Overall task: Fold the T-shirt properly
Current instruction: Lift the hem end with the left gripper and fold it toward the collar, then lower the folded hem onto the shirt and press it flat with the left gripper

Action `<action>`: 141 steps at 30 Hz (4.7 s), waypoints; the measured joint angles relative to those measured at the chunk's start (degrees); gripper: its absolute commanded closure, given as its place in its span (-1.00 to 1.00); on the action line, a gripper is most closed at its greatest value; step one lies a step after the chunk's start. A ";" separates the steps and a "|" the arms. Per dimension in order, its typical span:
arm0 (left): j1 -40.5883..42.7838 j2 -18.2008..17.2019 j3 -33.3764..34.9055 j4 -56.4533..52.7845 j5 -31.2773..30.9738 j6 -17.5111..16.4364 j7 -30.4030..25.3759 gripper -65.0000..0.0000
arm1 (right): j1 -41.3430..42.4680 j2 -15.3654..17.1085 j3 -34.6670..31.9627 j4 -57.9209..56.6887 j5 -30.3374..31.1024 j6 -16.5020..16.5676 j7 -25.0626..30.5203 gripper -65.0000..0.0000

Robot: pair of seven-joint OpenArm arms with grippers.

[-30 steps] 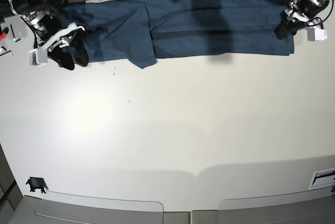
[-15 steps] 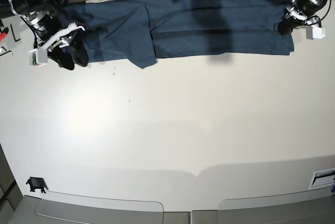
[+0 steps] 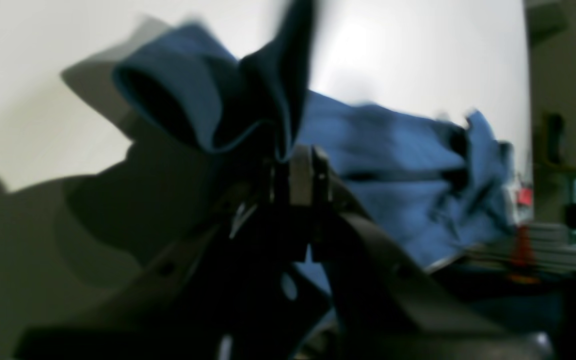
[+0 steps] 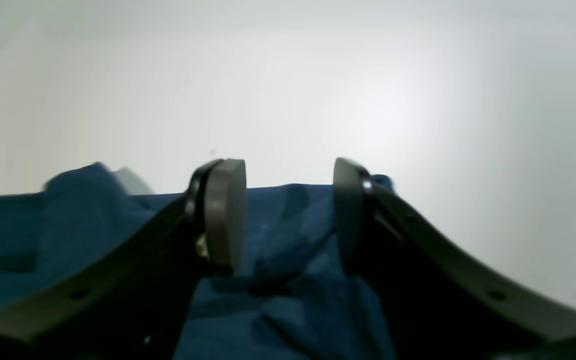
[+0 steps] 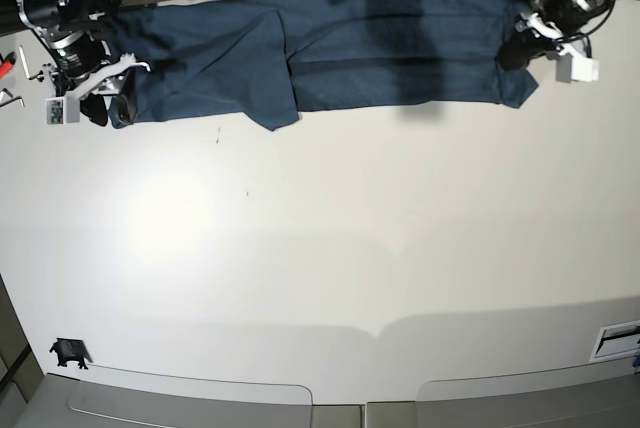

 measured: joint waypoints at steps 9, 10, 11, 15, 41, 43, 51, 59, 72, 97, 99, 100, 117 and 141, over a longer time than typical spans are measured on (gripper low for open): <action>-0.55 0.98 12.79 1.68 -2.95 -0.42 0.09 1.00 | 1.09 0.04 0.00 -11.65 -0.63 -0.66 3.19 0.18; -0.72 1.29 14.27 1.68 -2.93 -0.55 0.35 1.00 | 1.75 0.17 0.00 -13.46 -0.59 -0.87 3.04 0.18; -1.05 1.66 15.65 1.68 -2.93 -0.59 0.24 1.00 | 2.27 0.44 0.00 -15.13 -0.57 -0.87 3.08 0.18; -2.97 4.13 20.48 1.68 -2.93 -0.63 0.28 1.00 | 4.63 1.60 -0.07 -19.78 -0.57 -0.81 3.06 0.18; -9.27 11.28 37.62 1.68 11.04 -0.61 -4.48 0.48 | 5.55 1.90 -0.07 -20.15 0.42 -0.81 3.06 0.18; -9.25 11.28 37.62 1.68 10.84 -0.63 -5.03 0.14 | 5.55 1.90 -0.07 -20.15 0.44 -0.81 3.08 0.18; -9.38 11.28 37.62 1.75 3.87 -2.58 -4.70 0.05 | 5.55 1.90 -0.07 -20.15 0.42 -0.81 3.06 0.18; -9.33 8.94 37.55 13.29 14.08 -3.85 1.27 1.00 | 5.55 1.90 -0.07 -20.15 0.42 -0.81 3.04 0.18; -3.82 6.19 38.53 17.09 36.11 2.43 -6.71 1.00 | 5.55 1.90 -0.07 -20.15 0.42 -0.81 3.17 0.18; -10.38 6.80 54.14 18.84 50.64 14.10 -10.03 1.00 | 5.55 1.90 -0.07 -20.15 0.39 -0.81 3.28 0.18; -10.49 6.73 51.49 18.93 52.13 16.59 -10.97 1.00 | 5.55 1.90 -0.07 -20.15 0.42 -0.81 3.30 0.18; -10.34 6.62 50.64 18.93 52.89 16.87 -11.37 1.00 | 5.55 1.90 -0.07 -20.15 0.42 -0.81 3.28 0.18; -13.92 13.49 50.23 5.05 45.86 17.20 -19.34 1.00 | 5.55 1.90 -0.07 -20.15 0.44 -0.81 3.30 0.18; -13.00 6.29 59.63 15.10 61.22 21.97 -16.85 1.00 | 5.57 1.88 -0.07 -20.15 0.44 -0.81 3.32 0.18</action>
